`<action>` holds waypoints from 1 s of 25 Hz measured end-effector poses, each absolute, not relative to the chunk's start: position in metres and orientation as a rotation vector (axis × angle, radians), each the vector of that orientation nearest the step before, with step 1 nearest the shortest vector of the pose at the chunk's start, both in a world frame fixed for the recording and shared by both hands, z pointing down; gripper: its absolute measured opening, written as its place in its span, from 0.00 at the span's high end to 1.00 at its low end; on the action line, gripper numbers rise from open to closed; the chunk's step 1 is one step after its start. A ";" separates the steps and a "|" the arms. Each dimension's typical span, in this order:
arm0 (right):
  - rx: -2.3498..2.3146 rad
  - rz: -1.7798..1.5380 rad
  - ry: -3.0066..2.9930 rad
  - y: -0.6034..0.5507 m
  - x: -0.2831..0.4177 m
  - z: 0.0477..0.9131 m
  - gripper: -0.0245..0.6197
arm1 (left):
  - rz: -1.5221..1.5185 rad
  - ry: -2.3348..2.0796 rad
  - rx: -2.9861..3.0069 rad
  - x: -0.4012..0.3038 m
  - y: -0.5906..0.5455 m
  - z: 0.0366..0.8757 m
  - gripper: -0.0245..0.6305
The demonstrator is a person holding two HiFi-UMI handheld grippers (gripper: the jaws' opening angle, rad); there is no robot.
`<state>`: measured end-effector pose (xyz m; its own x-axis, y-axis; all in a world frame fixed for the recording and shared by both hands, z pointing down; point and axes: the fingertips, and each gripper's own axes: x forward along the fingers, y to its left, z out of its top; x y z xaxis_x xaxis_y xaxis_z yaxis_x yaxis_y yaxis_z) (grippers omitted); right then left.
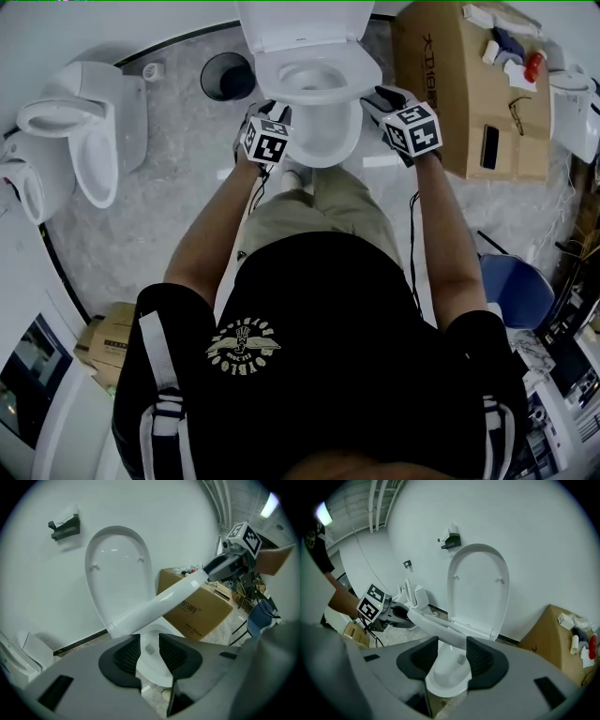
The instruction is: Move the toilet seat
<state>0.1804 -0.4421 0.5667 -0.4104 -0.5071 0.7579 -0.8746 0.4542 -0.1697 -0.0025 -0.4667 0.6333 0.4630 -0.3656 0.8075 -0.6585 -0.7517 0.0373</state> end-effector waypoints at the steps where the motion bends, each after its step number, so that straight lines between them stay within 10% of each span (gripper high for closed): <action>1: 1.142 0.744 -2.078 -0.446 0.181 0.565 0.66 | 1.185 -0.872 2.370 -0.001 -0.469 0.632 0.76; 25: 1.069 0.694 -2.235 -0.561 0.198 0.521 0.60 | 1.140 -1.023 2.305 0.031 -0.538 0.605 0.76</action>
